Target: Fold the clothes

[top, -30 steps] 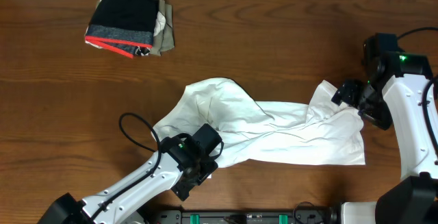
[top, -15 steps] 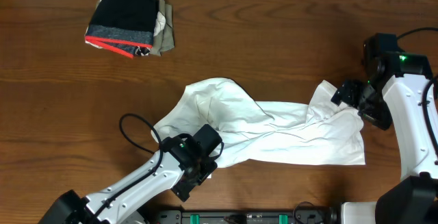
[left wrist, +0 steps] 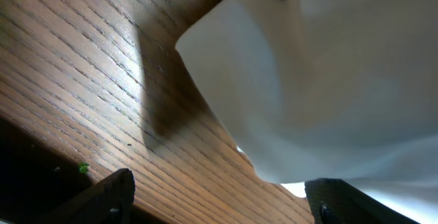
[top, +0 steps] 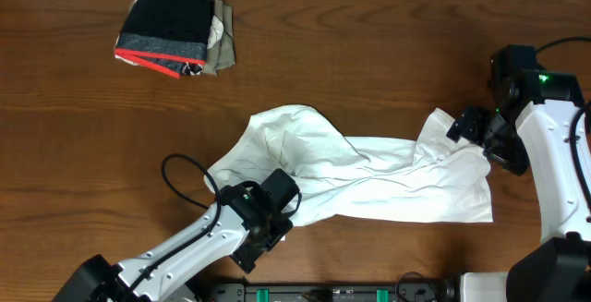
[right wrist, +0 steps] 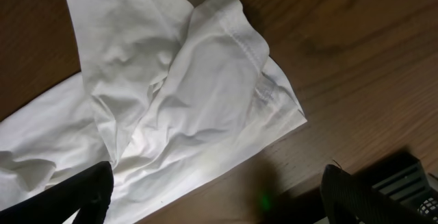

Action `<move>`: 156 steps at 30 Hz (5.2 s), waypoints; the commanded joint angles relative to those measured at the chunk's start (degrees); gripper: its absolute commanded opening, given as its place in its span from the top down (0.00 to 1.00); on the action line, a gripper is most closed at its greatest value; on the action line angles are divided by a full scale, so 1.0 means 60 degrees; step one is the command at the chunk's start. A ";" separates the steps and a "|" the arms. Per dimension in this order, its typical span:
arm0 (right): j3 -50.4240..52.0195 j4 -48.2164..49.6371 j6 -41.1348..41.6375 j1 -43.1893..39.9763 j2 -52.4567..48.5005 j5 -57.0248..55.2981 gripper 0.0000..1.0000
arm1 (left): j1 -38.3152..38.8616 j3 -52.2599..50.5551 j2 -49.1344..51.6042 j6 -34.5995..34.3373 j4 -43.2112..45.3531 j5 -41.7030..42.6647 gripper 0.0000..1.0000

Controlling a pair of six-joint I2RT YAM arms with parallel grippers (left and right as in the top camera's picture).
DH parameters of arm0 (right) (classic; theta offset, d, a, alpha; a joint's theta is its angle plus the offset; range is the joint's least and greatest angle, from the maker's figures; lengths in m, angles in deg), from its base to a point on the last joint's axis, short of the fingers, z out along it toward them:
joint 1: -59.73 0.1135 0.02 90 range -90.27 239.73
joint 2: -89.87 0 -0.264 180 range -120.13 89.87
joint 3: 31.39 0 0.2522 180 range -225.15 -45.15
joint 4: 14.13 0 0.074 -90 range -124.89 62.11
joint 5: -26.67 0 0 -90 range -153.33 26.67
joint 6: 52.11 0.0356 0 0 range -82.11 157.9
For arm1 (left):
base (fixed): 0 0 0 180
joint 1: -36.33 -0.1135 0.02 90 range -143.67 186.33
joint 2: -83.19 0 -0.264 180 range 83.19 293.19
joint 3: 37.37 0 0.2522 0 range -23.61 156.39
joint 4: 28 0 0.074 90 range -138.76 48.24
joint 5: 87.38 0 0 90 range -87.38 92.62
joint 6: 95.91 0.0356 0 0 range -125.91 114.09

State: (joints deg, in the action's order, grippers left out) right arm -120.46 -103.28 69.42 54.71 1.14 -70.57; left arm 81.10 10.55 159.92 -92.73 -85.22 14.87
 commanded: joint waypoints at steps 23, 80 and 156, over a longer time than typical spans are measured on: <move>-0.0055 -0.0109 -0.0273 -0.0029 0.0117 0.0029 0.05 | 0.0291 -0.0219 0.0925 -0.0157 0.0699 -0.0120 0.19; 0.3016 0.2255 -0.1643 -0.0419 0.0120 0.2495 0.01 | -0.7617 -0.0215 0.1158 0.5227 0.0007 0.0091 0.94; 0.4291 0.1854 0.0532 0.5482 0.0120 0.2696 0.40 | -1.1468 0.0856 -0.2874 1.0542 -0.1971 0.0525 0.16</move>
State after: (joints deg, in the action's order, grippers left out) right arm -95.98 -92.49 68.94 85.86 1.23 -55.45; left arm 12.54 14.31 143.70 -30.66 -96.63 18.74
